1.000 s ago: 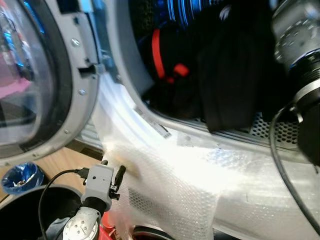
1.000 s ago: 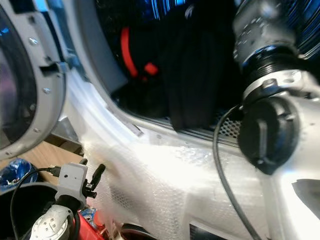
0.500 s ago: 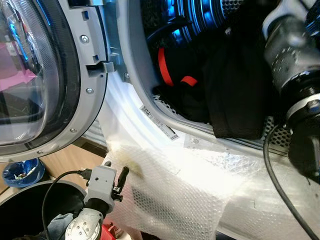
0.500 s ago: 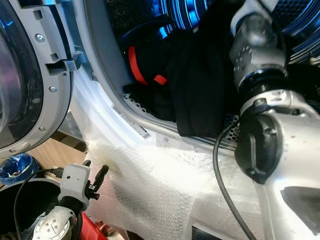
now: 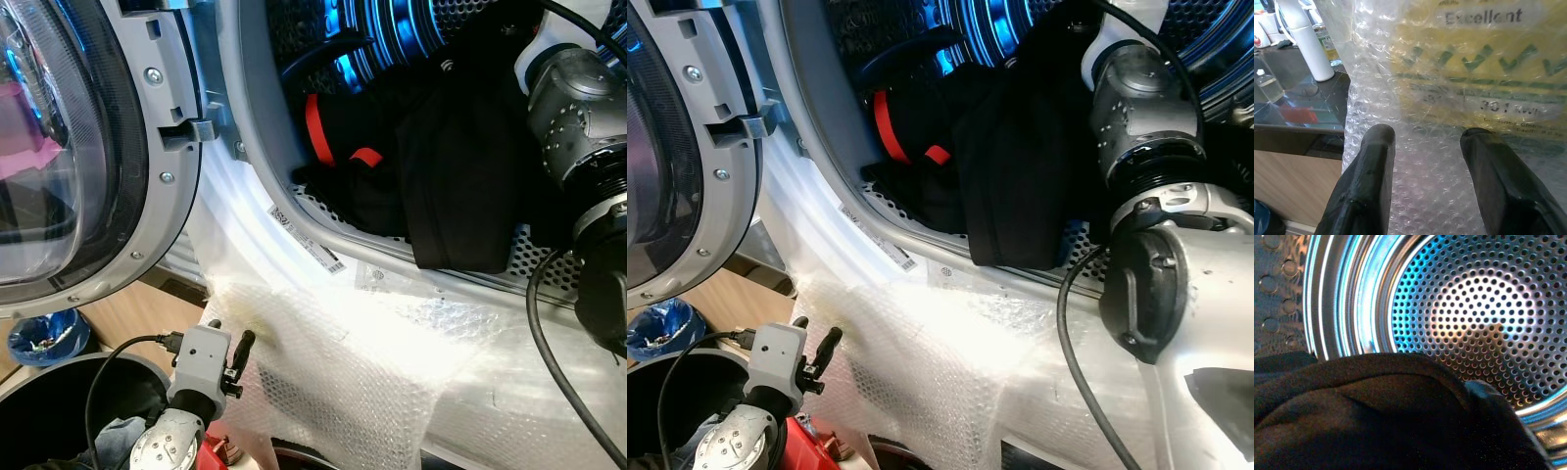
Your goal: Clothes washing
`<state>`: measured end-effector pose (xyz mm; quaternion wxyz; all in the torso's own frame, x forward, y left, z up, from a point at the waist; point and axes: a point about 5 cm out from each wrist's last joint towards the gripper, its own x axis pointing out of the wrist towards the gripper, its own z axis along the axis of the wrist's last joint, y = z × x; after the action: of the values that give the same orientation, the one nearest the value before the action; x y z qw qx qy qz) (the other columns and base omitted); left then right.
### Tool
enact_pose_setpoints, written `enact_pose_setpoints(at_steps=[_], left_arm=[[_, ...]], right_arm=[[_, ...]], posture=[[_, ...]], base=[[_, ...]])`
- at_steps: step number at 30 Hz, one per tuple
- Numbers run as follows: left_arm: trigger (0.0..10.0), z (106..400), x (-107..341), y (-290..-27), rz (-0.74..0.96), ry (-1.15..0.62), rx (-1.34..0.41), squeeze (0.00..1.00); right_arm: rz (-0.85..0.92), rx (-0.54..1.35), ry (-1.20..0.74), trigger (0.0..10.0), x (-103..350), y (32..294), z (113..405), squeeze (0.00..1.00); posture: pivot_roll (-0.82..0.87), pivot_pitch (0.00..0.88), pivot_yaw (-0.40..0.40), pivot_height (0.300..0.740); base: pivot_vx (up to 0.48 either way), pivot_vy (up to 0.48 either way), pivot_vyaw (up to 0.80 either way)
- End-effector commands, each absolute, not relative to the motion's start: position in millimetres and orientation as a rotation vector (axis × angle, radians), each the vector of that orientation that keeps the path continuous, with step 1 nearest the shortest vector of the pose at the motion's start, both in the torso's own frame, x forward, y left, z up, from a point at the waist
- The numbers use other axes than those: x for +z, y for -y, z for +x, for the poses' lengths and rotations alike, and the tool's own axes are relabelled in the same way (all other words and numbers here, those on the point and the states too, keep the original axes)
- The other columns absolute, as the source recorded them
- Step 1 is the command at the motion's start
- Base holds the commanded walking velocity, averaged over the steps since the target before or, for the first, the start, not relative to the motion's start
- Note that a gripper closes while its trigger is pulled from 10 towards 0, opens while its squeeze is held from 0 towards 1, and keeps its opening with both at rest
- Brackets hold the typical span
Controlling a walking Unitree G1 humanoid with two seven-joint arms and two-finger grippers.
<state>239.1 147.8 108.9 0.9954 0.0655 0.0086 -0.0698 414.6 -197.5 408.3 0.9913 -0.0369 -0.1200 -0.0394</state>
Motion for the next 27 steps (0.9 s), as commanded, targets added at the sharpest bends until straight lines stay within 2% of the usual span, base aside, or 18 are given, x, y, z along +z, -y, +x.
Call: enact_pose_setpoints(at_steps=[1, 5, 7, 10, 14, 15, 17, 18, 19, 20, 26, 27], left_arm=[[10.0, 237.8, 104.0, -142.8, 0.118, -0.052, -0.170, 0.00], [10.0, 237.8, 103.4, -142.4, 0.118, -0.058, -0.174, 0.00], [10.0, 237.8, 102.7, -142.9, 0.117, -0.061, -0.175, 0.00], [10.0, 238.1, 101.9, -142.7, 0.116, -0.065, -0.182, 0.00], [10.0, 238.3, 102.1, -142.3, 0.119, -0.061, -0.185, 0.00], [10.0, 237.4, 107.2, -150.8, 0.176, -0.017, -0.115, 0.00], [10.0, 236.8, 109.3, -154.4, 0.199, 0.001, -0.085, 0.00], [10.0, 236.3, 110.9, -157.9, 0.198, 0.009, -0.061, 0.00], [10.0, 235.8, 112.0, -160.5, 0.197, 0.015, -0.044, 0.00], [10.0, 234.7, 114.2, -164.4, 0.204, 0.023, -0.019, 0.00], [10.0, 209.8, 129.1, -162.4, 0.261, 0.054, -0.082, 0.00], [10.0, 195.7, 124.3, -163.0, 0.279, 0.018, -0.085, 0.00]], right_arm=[[-0.083, -0.071, 0.238, 10.0, 411.3, 201.0, 413.1, 1.00], [0.004, -0.012, 0.247, 10.0, 416.8, 203.7, 410.7, 1.00], [0.154, 0.067, 0.272, 10.0, 429.0, 200.9, 406.9, 1.00], [0.288, 0.128, 0.334, 10.0, 448.5, 201.0, 399.7, 1.00], [0.308, 0.151, 0.368, 10.0, 457.1, 202.3, 396.0, 1.00], [0.308, 0.145, 0.404, 10.0, 464.9, 207.7, 391.8, 1.00], [0.311, 0.145, 0.418, 10.0, 467.8, 209.7, 390.1, 1.00], [0.276, 0.137, 0.410, 10.0, 465.7, 210.8, 390.7, 0.35], [0.252, 0.132, 0.404, 10.0, 464.1, 211.6, 391.1, 0.35], [0.213, 0.112, 0.392, 10.0, 461.0, 213.2, 392.1, 0.00], [0.166, 0.112, 0.369, 10.0, 451.2, 214.6, 395.3, 0.00], [0.165, 0.109, 0.357, 10.0, 447.4, 215.6, 396.6, 0.00]], posture=[[0.04, 0.039, 0.027, 0.740], [0.04, 0.042, 0.030, 0.740], [0.03, 0.044, 0.031, 0.740], [0.03, 0.045, 0.031, 0.740], [0.02, 0.045, 0.032, 0.740], [0.02, 0.044, 0.033, 0.740], [0.02, 0.047, 0.036, 0.740], [0.02, 0.045, 0.034, 0.740], [0.02, 0.045, 0.034, 0.740], [0.02, 0.048, 0.036, 0.740], [0.01, 0.050, 0.045, 0.740], [0.01, 0.054, 0.049, 0.740]], base=[[0.000, 0.000, 0.00], [0.000, 0.000, 0.00], [0.000, 0.000, 0.00], [0.000, 0.000, 0.00], [0.000, 0.000, 0.00], [0.000, 0.000, 0.00], [0.000, 0.000, 0.00], [0.000, 0.000, 0.00], [0.000, 0.000, 0.00], [0.000, 0.000, 0.00], [0.000, 0.000, 0.00], [0.000, 0.000, 0.00]])
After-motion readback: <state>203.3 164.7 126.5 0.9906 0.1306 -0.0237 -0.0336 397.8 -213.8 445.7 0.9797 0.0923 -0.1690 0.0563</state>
